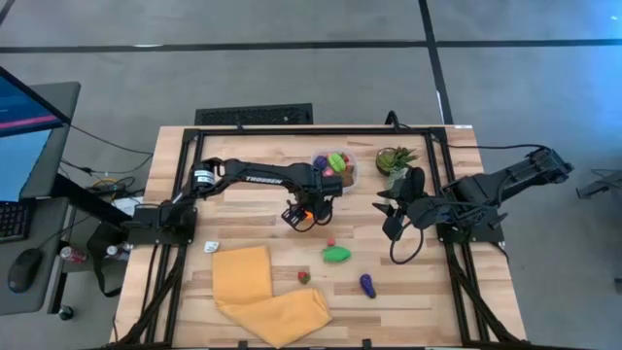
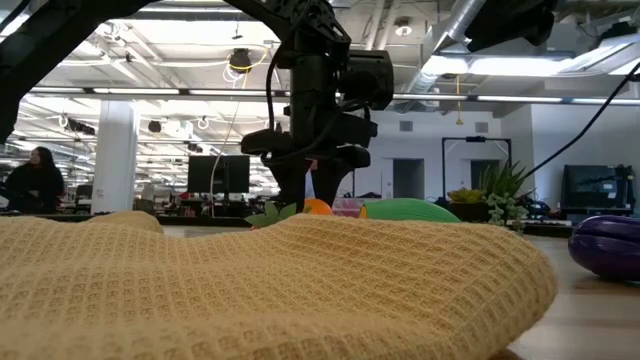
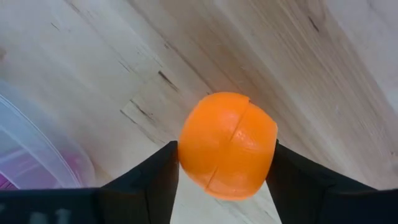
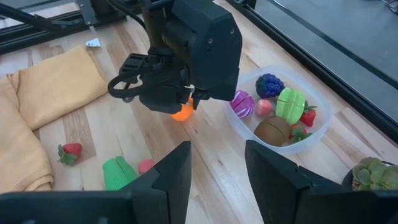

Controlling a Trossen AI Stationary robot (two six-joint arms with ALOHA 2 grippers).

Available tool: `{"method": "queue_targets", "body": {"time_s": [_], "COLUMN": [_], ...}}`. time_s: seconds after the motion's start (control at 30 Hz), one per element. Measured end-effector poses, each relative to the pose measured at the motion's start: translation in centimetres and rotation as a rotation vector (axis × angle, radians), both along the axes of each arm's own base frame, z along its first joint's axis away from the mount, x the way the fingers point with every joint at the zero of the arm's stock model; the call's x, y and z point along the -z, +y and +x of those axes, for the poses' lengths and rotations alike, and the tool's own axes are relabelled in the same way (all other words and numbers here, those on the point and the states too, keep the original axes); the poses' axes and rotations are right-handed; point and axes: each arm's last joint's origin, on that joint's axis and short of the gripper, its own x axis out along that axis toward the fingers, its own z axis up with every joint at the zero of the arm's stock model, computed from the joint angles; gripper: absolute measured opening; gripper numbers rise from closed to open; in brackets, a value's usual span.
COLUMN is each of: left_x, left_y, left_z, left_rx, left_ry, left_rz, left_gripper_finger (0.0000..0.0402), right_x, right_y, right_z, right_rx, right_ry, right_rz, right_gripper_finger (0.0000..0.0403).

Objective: Pick and placing Produce into tupperware
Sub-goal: Put the orange in the transparent bin

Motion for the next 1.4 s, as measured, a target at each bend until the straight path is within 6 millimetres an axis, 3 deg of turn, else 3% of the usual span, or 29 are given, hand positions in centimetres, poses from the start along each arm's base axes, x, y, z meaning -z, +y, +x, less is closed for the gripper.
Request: {"method": "queue_targets", "body": {"time_s": [0.67,1.03,1.4], "left_x": [-0.5,-4.4,-9.3], "left_y": [0.1,0.7,2.6], "left_z": [-0.1,1.0,2.0], "left_rx": [-0.156,-0.23,-0.285], "left_ry": [0.019,-0.072,-0.238], "left_rz": [-0.004,-0.008,0.035], "left_gripper_finger": [0.0195,0.0195,0.0195], "right_x": [0.0,0.0,0.0], "right_y": [0.0,0.0,0.0], "right_z": [0.0,0.0,0.0], "right_rx": [0.0,0.0,-0.001], "right_ry": [0.0,0.0,0.0], "right_rz": [0.0,0.0,0.0], "right_gripper_finger": [0.0172,0.0172,0.0172]}}
